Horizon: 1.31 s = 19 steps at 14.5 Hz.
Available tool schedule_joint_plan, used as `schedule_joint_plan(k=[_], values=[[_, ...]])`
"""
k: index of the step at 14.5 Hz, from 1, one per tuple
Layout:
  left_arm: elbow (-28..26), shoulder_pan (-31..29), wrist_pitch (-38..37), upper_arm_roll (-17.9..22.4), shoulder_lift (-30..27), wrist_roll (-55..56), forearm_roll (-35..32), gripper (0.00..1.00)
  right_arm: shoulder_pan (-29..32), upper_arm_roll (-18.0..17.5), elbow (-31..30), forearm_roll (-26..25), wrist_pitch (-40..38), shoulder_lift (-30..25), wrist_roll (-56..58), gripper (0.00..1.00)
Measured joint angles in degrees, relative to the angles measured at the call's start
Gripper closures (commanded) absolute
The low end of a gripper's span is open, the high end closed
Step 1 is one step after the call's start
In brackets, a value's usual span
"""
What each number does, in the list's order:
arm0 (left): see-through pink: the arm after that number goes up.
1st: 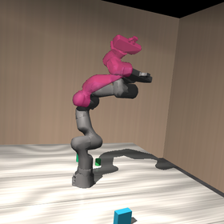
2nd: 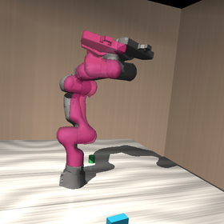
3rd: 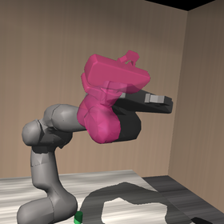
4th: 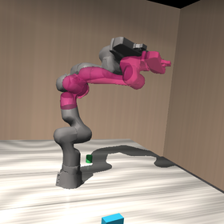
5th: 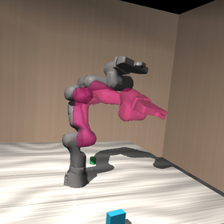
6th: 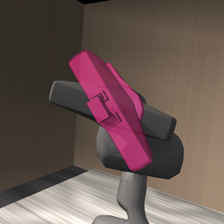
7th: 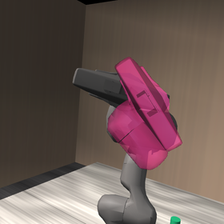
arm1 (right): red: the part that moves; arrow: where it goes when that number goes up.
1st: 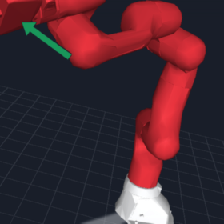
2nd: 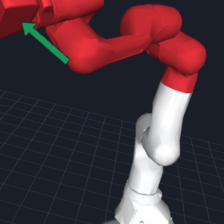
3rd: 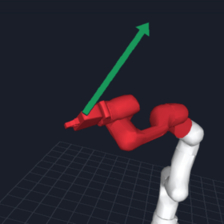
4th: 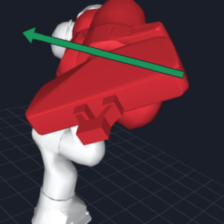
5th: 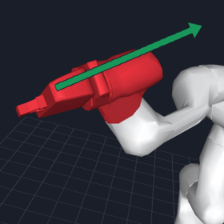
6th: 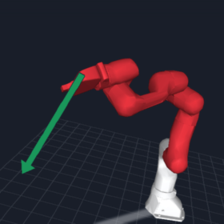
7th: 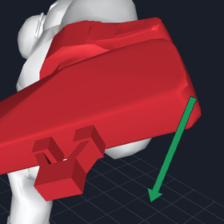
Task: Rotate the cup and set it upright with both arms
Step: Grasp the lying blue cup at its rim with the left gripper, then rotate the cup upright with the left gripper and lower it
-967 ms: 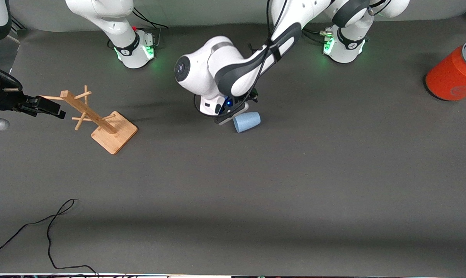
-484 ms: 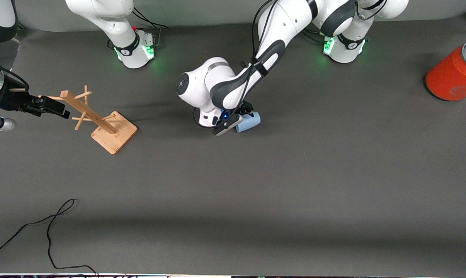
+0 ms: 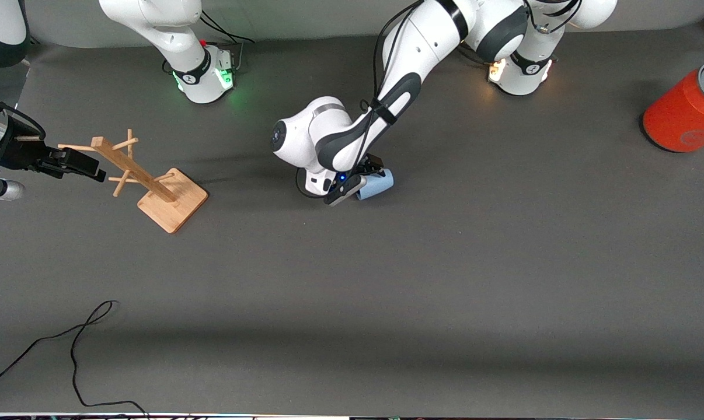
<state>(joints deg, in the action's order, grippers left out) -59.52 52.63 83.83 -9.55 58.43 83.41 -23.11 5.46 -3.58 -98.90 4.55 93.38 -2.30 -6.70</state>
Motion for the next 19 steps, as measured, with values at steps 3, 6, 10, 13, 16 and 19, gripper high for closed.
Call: schedule_joint_plan(k=[3, 6, 10, 13, 16, 19], values=[[0.2, 0.0, -2.5, 0.0, -0.3, 0.0, 0.0, 0.06, 0.0, 0.0, 0.0, 0.0, 0.0, 0.0, 0.0, 0.00], [0.2, 0.0, -4.3, 0.0, -0.8, 0.1, 0.0, 0.53, 0.0, 0.0, 0.0, -0.1, 0.2, 0.0, 0.0, 0.00], [0.2, 0.0, -4.3, 0.0, -1.1, 2.1, 0.4, 1.00, 0.0, 0.0, 0.0, -0.7, 0.2, 0.0, 0.0, 0.00], [0.3, 0.0, -5.6, 0.0, -1.4, 2.6, 0.7, 1.00, 0.0, 0.0, 0.0, -0.7, 0.3, 0.0, 0.0, 0.00], [0.9, 0.0, -5.8, 0.0, -1.9, 2.6, 0.9, 1.00, 0.0, 0.0, -0.1, -0.8, 0.4, 0.1, 0.0, 0.00], [1.5, -0.1, -5.2, 0.0, -2.2, 2.7, 1.1, 1.00, 0.0, 0.0, -0.1, -1.8, 0.6, 0.1, 0.1, 0.00]])
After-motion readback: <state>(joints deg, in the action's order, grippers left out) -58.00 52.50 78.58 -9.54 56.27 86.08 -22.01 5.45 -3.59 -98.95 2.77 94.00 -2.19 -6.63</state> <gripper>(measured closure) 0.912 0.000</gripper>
